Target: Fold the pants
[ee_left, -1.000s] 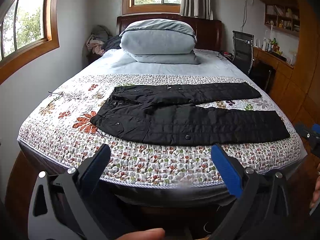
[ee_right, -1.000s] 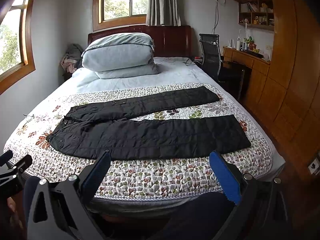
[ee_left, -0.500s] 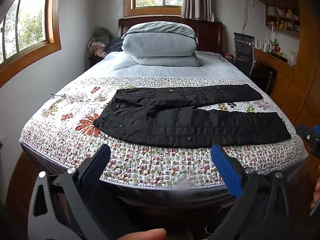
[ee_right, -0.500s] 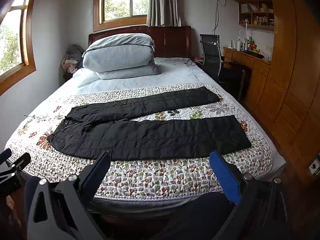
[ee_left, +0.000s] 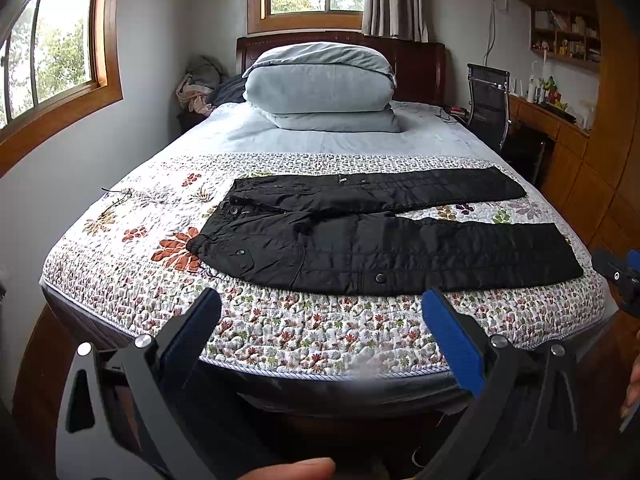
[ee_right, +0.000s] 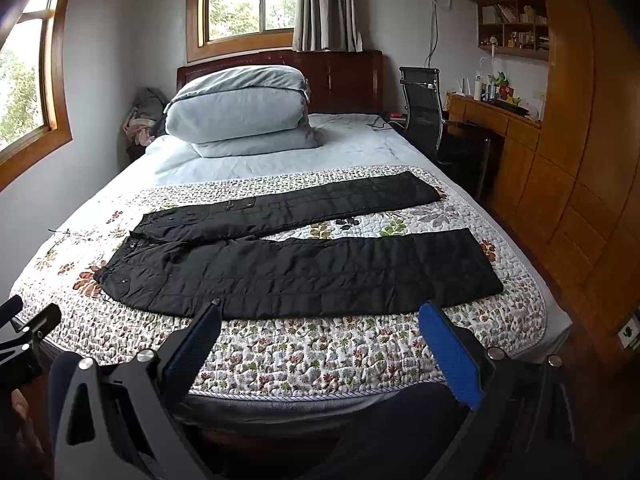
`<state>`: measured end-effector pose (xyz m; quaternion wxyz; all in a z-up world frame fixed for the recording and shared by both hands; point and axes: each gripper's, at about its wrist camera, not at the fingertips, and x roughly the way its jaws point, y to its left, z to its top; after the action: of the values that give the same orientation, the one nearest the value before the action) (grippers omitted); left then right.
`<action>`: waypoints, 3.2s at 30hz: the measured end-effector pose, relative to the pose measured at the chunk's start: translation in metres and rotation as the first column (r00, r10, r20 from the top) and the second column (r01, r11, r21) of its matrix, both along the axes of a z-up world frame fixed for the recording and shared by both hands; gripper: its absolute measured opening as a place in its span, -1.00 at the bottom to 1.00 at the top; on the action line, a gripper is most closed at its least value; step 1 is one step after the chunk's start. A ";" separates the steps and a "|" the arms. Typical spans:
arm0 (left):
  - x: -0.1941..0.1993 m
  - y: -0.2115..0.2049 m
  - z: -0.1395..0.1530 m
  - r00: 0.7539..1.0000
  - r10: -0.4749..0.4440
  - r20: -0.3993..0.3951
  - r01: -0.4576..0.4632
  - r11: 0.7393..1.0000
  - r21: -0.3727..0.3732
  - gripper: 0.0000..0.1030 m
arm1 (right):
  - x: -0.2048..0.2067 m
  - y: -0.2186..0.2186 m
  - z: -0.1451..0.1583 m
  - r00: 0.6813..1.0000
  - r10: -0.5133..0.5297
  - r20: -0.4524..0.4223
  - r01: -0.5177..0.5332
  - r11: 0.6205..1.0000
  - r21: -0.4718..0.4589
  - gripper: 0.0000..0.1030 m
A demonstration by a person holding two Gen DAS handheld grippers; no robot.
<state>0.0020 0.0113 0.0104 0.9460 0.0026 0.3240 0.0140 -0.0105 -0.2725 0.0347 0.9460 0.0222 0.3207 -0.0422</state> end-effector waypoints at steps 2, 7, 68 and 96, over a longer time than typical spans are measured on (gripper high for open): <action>0.001 0.000 0.001 1.000 0.001 0.000 -0.001 1.000 -0.003 0.94 | 0.000 -0.001 0.000 1.000 -0.002 0.001 0.002 1.000 0.001 0.94; 0.004 0.000 0.001 1.000 -0.002 0.001 0.002 1.000 0.003 0.94 | -0.001 -0.002 -0.001 1.000 0.001 0.001 -0.001 1.000 -0.003 0.94; 0.605 0.223 -0.169 0.879 0.038 -0.476 -0.044 0.999 -0.001 0.02 | 0.654 -0.384 -0.153 0.865 0.082 -0.495 0.016 0.981 0.192 0.19; 0.687 0.210 -0.221 0.775 -0.102 -0.624 0.098 0.994 -0.042 -0.38 | 0.727 -0.388 -0.212 0.756 0.410 -0.509 -0.212 0.890 0.403 -0.61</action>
<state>0.6888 0.2210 -0.2101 0.7844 0.0211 0.6187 -0.0389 0.7162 -0.6602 -0.1777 0.7785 0.1074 0.5957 0.1658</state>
